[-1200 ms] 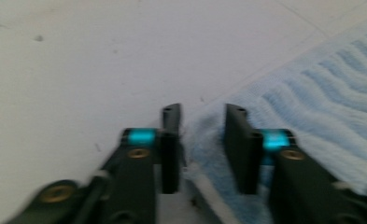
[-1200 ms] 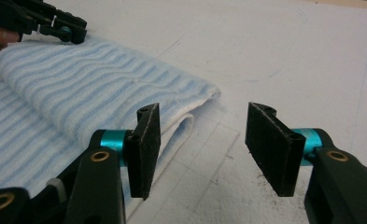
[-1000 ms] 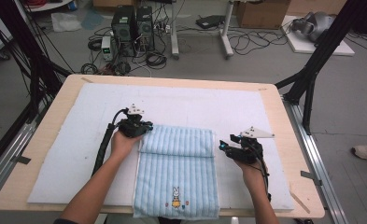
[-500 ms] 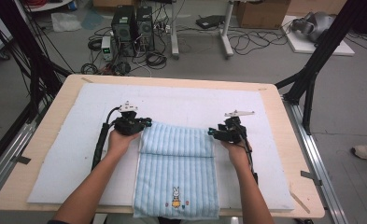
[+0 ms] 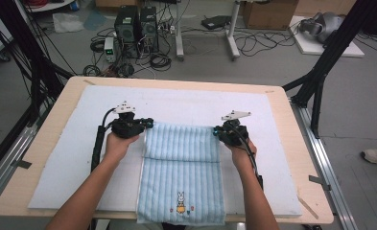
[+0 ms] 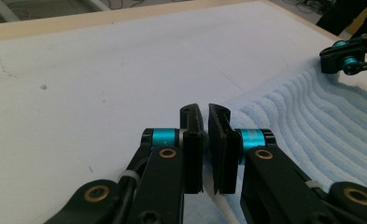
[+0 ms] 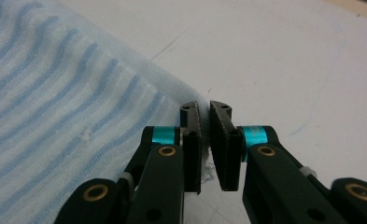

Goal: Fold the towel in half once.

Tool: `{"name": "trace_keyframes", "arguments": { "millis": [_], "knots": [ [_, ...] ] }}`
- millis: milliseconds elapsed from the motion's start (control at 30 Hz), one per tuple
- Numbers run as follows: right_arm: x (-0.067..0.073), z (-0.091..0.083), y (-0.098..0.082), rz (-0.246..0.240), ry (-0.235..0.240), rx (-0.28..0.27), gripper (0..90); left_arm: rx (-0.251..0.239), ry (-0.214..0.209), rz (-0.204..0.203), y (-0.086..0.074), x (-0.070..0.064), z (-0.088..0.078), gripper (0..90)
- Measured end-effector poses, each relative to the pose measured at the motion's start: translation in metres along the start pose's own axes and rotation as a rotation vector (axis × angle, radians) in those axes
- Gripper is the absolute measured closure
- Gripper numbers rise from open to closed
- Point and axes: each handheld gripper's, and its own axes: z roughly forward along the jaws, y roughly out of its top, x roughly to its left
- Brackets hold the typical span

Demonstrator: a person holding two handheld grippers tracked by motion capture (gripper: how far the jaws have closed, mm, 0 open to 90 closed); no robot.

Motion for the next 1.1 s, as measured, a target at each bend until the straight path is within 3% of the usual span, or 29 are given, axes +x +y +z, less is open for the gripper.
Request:
{"name": "trace_keyframes", "arguments": {
  "millis": [167, 433, 900, 1100],
  "knots": [
    [0.007, -0.023, 0.000, -0.013, 0.005, -0.048, 82.7, -0.032, -0.033, 0.005, 0.001, -0.011, -0.015, 83.9],
    [0.023, -0.055, -0.006, -0.026, 0.020, -0.095, 82.4, -0.053, -0.051, 0.019, -0.006, -0.032, -0.041, 83.9],
    [0.050, -0.081, -0.046, 0.026, 0.059, -0.104, 81.6, -0.048, -0.106, 0.037, -0.044, -0.066, -0.076, 83.7],
    [0.060, -0.093, -0.057, 0.016, 0.084, -0.113, 81.3, -0.030, -0.126, 0.032, -0.062, -0.073, -0.085, 83.5]
  ]
}}
